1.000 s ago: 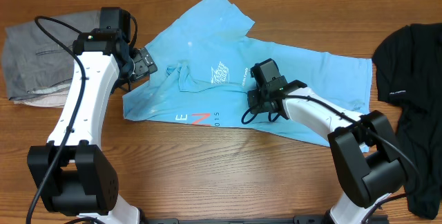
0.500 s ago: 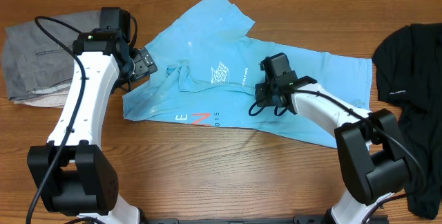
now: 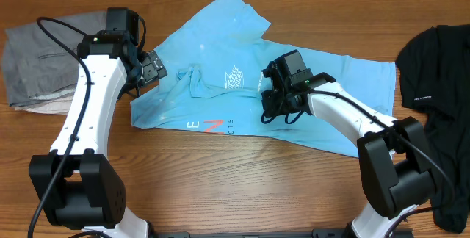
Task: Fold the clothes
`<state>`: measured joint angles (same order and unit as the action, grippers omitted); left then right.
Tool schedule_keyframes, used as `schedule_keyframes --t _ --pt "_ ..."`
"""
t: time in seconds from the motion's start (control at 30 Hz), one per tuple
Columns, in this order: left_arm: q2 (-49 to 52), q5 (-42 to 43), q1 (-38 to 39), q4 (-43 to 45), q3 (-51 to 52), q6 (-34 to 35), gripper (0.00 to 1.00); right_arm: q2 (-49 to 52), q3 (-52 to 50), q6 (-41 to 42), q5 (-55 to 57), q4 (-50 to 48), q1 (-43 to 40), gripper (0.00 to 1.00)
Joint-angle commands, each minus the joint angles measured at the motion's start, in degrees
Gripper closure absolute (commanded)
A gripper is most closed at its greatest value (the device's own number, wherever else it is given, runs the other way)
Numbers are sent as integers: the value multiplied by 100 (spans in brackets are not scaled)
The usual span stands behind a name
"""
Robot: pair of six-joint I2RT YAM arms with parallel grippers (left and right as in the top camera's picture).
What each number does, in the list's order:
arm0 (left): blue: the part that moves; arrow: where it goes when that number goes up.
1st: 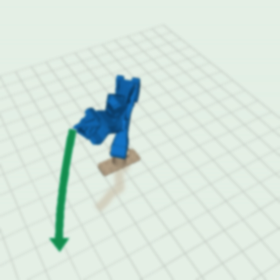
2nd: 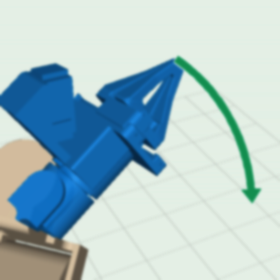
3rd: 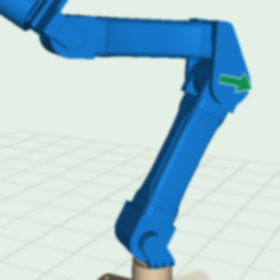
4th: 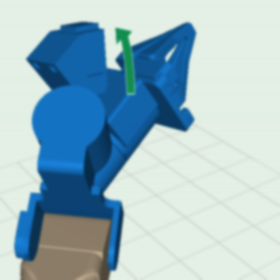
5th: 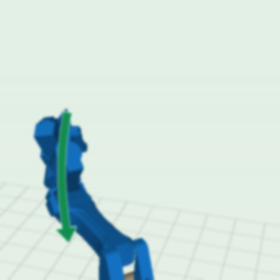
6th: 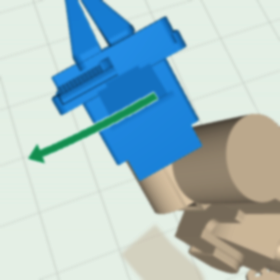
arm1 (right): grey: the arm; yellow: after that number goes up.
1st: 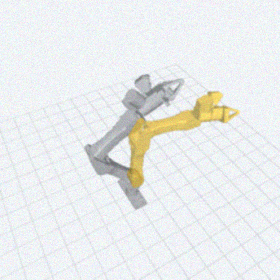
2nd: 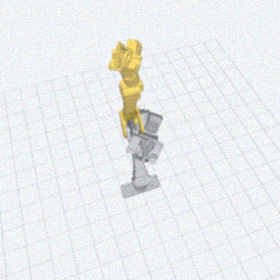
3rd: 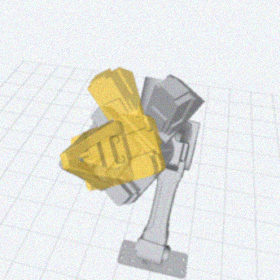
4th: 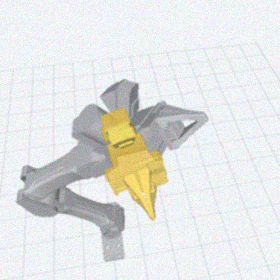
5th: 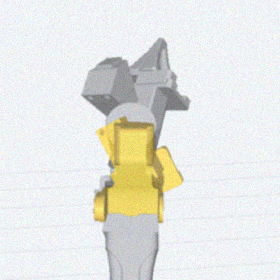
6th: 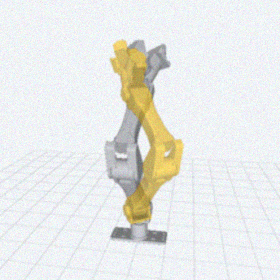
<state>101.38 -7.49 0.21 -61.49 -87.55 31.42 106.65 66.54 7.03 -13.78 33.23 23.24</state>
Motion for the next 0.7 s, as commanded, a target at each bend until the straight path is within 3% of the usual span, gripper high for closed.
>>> schedule_keyframes --t 0.0,0.3,0.67 --pt "66 4 -57 7 -68 33 0 151 81 -149 262 -59 4 96" --pt "66 4 -57 7 -68 33 0 839 81 -149 221 -186 4 96" --pt "66 4 -57 7 -68 33 0 603 291 -146 269 -136 -50 96"
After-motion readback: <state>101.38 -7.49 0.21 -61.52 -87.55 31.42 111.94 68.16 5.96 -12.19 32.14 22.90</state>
